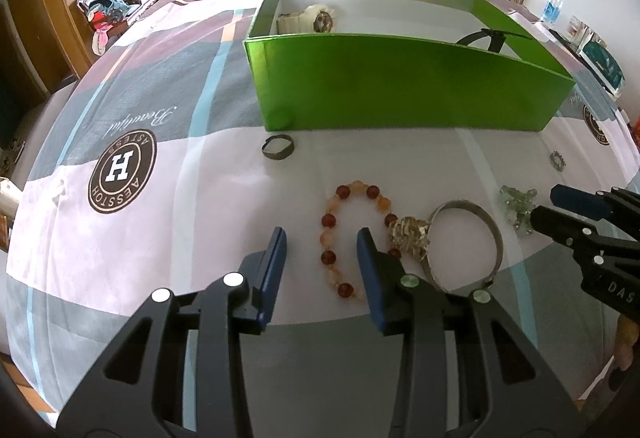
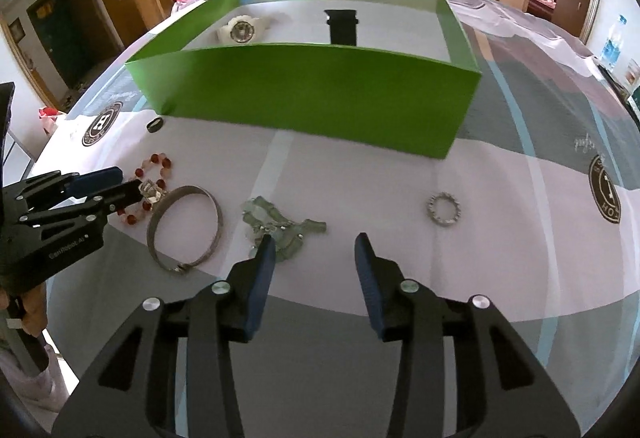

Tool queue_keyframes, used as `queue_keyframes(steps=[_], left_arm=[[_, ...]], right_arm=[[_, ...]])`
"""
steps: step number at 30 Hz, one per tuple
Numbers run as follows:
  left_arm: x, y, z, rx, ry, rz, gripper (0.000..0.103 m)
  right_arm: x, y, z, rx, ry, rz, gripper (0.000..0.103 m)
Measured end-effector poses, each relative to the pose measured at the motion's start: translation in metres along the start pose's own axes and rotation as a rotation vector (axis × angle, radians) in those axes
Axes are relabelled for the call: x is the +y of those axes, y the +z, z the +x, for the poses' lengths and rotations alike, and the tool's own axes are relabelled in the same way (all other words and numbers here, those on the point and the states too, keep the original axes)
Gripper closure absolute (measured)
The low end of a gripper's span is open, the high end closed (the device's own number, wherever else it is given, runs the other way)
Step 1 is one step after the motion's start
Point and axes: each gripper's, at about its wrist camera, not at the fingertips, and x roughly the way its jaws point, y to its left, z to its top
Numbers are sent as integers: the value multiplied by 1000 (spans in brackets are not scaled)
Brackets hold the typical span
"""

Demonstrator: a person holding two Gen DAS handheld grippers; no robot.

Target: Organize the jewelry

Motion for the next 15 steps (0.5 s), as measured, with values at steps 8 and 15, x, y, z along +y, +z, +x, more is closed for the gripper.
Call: queue_keyframes(steps=[8,15], left_arm=[[-3,-1,-1,-17,-16,13,94],[-2,-1,-7,-28,-24,9,95]], right_arm=[[9,2,4,-9,34,-25,85],[13,0,-3,-21,22,-47,103]])
